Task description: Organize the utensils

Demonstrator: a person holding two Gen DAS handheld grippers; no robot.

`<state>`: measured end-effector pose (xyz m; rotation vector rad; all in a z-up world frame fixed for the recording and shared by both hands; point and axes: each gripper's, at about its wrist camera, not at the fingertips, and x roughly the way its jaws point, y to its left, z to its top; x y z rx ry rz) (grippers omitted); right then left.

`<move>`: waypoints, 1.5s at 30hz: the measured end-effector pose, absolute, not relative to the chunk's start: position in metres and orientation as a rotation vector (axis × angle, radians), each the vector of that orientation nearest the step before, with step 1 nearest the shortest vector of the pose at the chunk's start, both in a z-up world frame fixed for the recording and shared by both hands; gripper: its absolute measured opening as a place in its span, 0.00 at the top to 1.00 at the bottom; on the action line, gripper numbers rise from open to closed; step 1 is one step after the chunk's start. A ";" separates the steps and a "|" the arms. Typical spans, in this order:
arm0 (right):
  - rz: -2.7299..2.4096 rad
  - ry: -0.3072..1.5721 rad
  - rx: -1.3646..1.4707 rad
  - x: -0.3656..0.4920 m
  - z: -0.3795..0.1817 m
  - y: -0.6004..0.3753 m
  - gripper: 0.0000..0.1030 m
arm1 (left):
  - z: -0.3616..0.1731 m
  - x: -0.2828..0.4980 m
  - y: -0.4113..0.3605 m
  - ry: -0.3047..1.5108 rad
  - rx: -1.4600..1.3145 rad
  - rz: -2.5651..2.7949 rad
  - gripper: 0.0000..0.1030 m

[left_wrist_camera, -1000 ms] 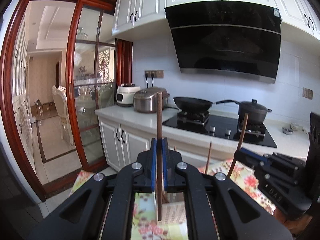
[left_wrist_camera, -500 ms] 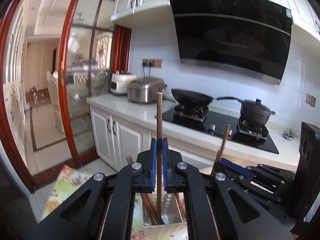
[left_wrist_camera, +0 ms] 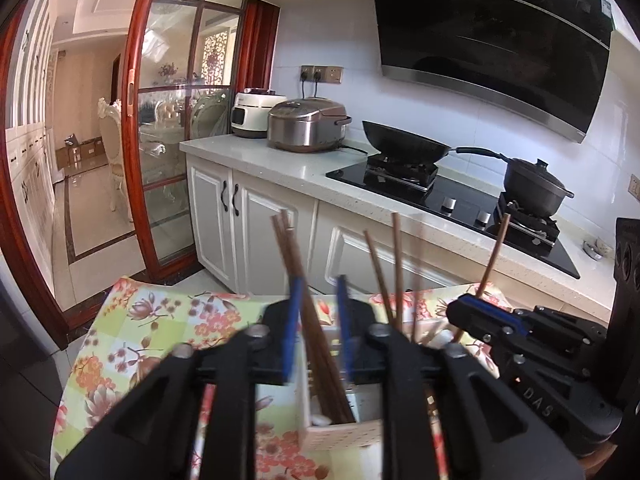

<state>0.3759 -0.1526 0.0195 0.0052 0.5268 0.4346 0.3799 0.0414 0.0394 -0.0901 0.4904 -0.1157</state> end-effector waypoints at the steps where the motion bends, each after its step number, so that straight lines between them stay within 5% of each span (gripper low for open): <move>1: 0.434 0.524 0.007 0.375 0.020 -0.153 0.82 | 0.041 0.377 0.046 0.480 -0.092 -0.106 0.70; 4: 0.426 0.511 0.017 0.369 0.025 -0.157 0.81 | 0.046 0.367 0.053 0.460 -0.090 -0.083 0.65; 14: 0.377 0.438 0.034 0.321 0.053 -0.178 0.73 | 0.081 0.294 0.072 0.304 -0.056 0.031 0.05; 15: 0.373 0.422 0.029 0.313 0.057 -0.178 0.67 | 0.085 0.282 0.073 0.271 -0.054 0.046 0.04; 17: 0.369 0.375 0.031 0.292 0.065 -0.181 0.40 | 0.092 0.263 0.073 0.241 -0.047 0.056 0.05; 26: 0.319 0.280 0.068 0.211 0.059 -0.195 0.22 | 0.091 0.189 0.064 0.210 -0.025 0.054 0.04; 45: 0.302 0.322 0.000 0.167 0.027 -0.197 0.18 | 0.042 0.138 0.030 0.241 0.037 -0.015 0.04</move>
